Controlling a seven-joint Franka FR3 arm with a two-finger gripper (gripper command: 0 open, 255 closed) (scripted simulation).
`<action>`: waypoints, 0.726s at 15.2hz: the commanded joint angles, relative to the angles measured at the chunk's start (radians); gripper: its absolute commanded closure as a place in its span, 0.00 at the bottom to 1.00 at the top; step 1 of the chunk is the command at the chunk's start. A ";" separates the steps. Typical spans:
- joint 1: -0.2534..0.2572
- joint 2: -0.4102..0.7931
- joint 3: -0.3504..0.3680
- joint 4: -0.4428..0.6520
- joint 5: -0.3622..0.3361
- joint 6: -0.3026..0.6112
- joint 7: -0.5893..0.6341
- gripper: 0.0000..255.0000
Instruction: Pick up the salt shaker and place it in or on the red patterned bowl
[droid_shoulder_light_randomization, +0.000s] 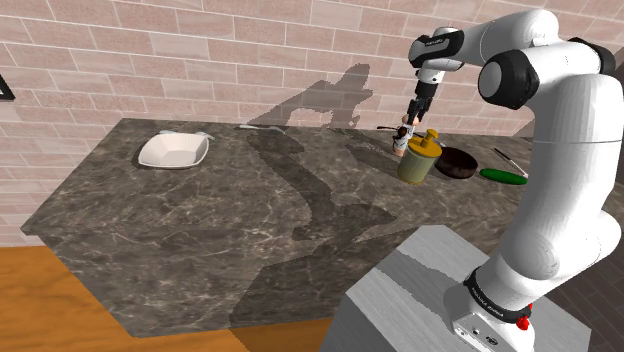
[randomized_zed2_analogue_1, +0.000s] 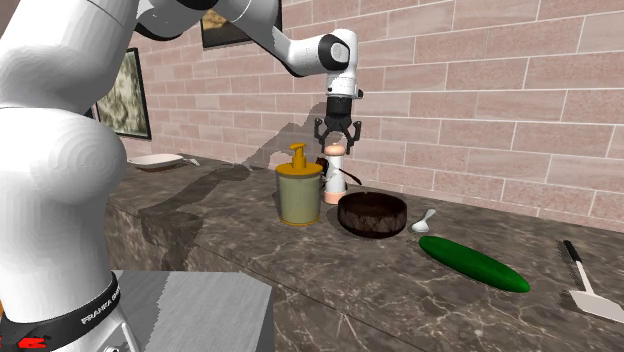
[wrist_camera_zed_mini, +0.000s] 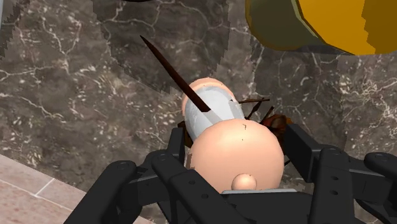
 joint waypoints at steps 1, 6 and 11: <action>0.000 0.000 0.000 0.000 0.000 0.000 0.000 1.00; -0.001 -0.008 -0.002 0.028 -0.004 -0.036 0.003 1.00; -0.006 -0.017 -0.005 0.083 -0.009 -0.098 0.007 1.00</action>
